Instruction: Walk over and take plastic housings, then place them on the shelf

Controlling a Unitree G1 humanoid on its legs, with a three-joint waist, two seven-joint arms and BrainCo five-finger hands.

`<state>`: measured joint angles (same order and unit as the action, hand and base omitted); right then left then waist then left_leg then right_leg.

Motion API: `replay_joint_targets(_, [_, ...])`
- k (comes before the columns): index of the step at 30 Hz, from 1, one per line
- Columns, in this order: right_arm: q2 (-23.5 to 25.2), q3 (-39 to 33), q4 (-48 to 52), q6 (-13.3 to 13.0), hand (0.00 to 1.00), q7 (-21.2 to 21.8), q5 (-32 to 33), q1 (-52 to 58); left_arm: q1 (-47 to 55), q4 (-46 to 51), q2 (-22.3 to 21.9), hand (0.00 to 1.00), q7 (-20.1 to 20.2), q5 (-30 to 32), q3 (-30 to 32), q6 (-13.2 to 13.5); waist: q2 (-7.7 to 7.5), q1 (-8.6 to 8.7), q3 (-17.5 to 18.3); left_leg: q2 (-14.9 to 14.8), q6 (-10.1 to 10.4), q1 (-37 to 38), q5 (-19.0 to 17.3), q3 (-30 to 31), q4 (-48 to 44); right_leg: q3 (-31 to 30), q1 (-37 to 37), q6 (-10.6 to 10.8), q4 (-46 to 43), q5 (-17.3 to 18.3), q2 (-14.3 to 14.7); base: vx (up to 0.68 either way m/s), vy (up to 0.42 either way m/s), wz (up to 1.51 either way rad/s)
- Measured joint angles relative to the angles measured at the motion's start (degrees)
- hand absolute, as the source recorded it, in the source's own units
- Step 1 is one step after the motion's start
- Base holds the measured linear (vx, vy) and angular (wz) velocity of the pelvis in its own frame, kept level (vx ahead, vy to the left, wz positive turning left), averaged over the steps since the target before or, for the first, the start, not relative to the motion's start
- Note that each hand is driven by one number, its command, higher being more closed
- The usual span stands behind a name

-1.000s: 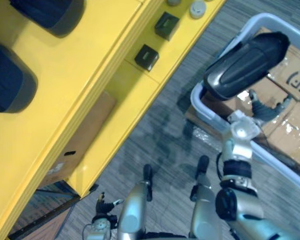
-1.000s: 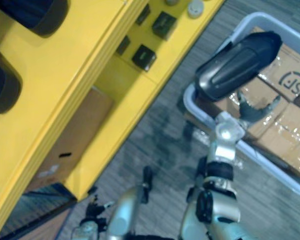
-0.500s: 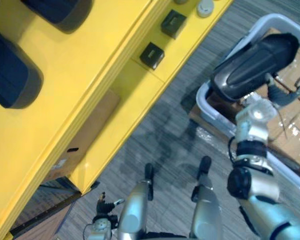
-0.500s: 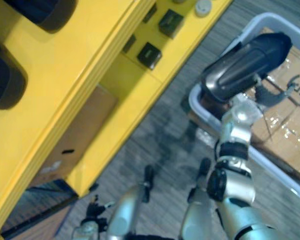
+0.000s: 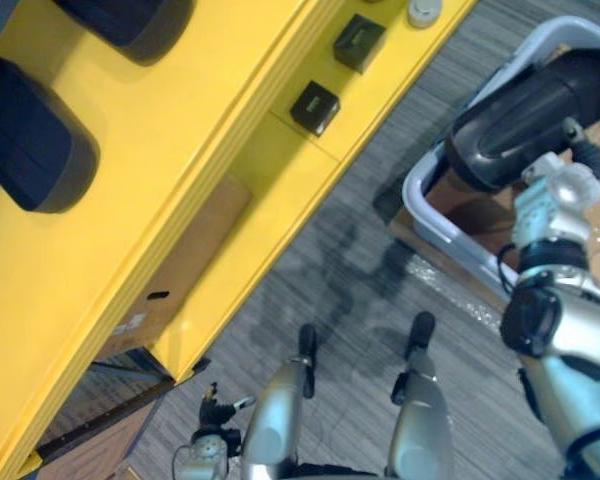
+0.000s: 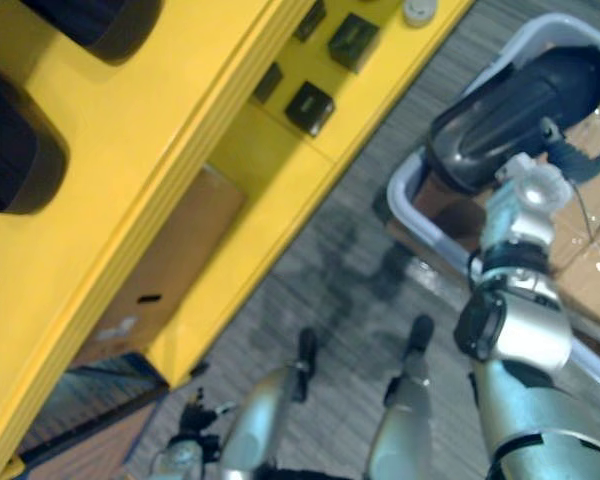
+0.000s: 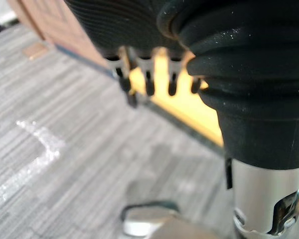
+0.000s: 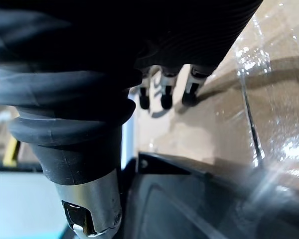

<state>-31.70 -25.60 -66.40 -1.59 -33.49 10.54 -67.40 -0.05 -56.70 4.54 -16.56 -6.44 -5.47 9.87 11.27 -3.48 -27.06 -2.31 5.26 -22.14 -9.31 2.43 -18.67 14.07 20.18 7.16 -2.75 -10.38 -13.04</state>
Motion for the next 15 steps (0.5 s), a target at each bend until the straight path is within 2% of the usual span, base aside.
replay_joint_targets(3, [-2.8, 2.0, -4.2, 0.9, 0.00, 1.5, -0.1, -2.1, 0.0, 0.0, 0.1, 0.00, 0.7, 0.0, -0.3, 0.0, 0.00, -0.68, 0.0, 0.0, 0.0, -0.1, 0.0, 0.1, -0.1, 0.2, 0.0, 0.0, 0.0, 0.0, 0.0, -0.02, -0.001, 0.05])
replay_joint_targets(8, [-5.5, 4.9, -7.2, 2.7, 0.00, 4.5, -1.3, -3.6, 0.0, 0.0, 0.3, 0.00, 1.8, 0.0, -0.6, 0.0, 0.03, -0.59, 0.0, 0.0, 0.0, -1.0, 0.0, 0.5, -0.6, 0.9, 0.2, 0.0, 0.0, 0.0, 0.0, -0.01, 0.002, 0.05])
replay_joint_targets(9, [-5.9, 4.9, -7.4, 2.8, 1.00, 4.9, -1.6, -3.7, 0.0, 0.1, 0.4, 0.00, 1.8, 0.0, -0.8, 0.0, 0.04, -0.60, 0.0, 0.0, 0.0, -1.3, 0.0, 0.6, -0.8, 1.1, 0.3, 0.0, 0.0, 0.0, 0.0, -0.01, 0.001, 0.13])
replay_joint_targets(15, [-9.1, 6.1, -11.4, 4.6, 1.00, 7.8, -4.9, -5.5, -0.1, 0.6, 0.8, 0.00, 1.9, -0.4, -1.8, 0.0, 0.05, -1.10, 0.0, 0.1, 0.0, -2.0, 0.0, 1.5, -1.1, 1.6, 0.5, -0.1, 0.0, 0.0, 0.0, -0.01, 0.002, 0.05])
